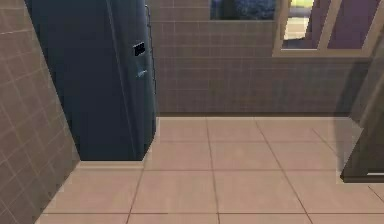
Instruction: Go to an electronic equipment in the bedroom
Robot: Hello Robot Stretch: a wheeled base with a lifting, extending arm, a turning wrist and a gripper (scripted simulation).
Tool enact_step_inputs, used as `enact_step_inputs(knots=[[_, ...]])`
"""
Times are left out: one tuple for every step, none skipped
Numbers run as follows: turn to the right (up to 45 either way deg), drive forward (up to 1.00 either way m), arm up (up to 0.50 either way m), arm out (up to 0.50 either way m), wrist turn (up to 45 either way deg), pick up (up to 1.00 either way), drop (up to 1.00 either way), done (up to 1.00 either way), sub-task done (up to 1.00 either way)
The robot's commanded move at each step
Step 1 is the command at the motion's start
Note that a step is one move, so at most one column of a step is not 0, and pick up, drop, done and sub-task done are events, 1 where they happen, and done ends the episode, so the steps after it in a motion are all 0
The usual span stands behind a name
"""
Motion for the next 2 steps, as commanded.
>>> enact_step_inputs(knots=[[-3.0,0.0,0.0,0.0,0.0,0.0,0.0,0.0,0.0],[0.0,0.55,0.0,0.0,0.0,0.0,0.0,0.0,0.0]])
